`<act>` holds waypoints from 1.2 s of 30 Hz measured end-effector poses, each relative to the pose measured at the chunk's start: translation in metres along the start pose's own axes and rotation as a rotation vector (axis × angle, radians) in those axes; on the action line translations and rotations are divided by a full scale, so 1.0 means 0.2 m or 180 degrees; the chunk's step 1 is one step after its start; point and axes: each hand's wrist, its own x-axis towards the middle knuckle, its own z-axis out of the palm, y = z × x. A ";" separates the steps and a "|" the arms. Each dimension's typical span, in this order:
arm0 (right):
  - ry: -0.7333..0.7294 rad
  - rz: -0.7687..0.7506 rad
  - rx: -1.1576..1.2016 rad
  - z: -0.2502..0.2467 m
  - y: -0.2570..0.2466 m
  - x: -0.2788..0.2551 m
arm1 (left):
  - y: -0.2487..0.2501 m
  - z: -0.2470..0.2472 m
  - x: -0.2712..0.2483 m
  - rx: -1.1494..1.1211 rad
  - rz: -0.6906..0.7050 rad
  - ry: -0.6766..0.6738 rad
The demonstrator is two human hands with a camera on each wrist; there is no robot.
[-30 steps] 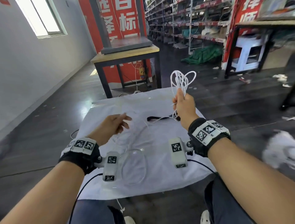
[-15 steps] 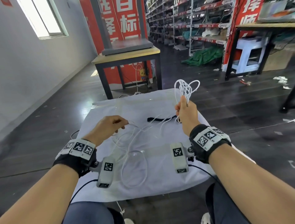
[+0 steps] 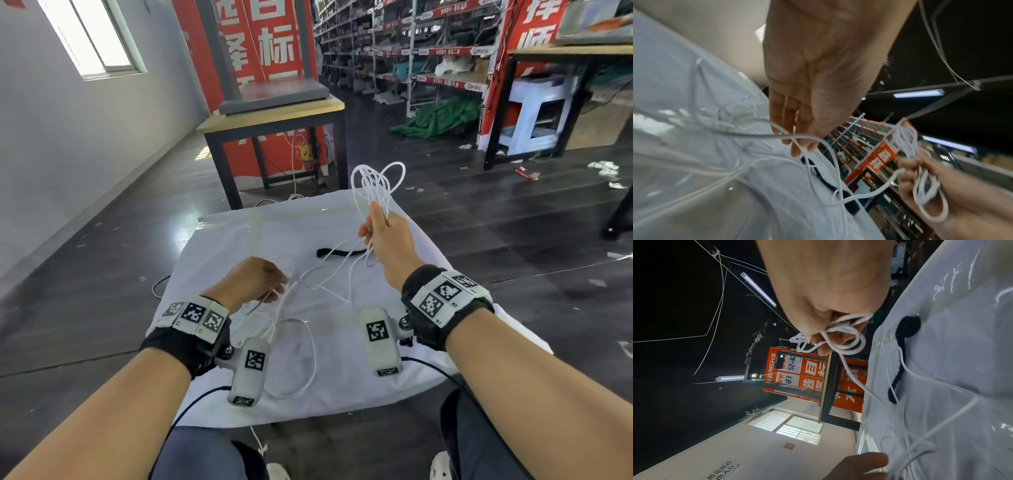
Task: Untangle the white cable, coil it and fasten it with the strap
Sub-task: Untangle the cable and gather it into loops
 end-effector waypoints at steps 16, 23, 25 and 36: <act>-0.0270 0.0088 -0.0051 -0.01 0.02 -0.04 | 0.17 0.26 0.01 0.2218 0.1538 -0.0808; -0.0244 0.0098 -0.0016 -0.01 0.01 -0.04 | 0.21 0.31 -0.02 0.2081 0.1579 -0.0843; -0.0223 0.0074 -0.0018 -0.01 0.01 -0.04 | 0.20 0.31 -0.02 0.2059 0.1429 -0.1023; -0.0528 0.0246 -0.0110 -0.05 0.05 -0.03 | 0.23 0.03 -0.02 -0.2382 0.0259 0.0176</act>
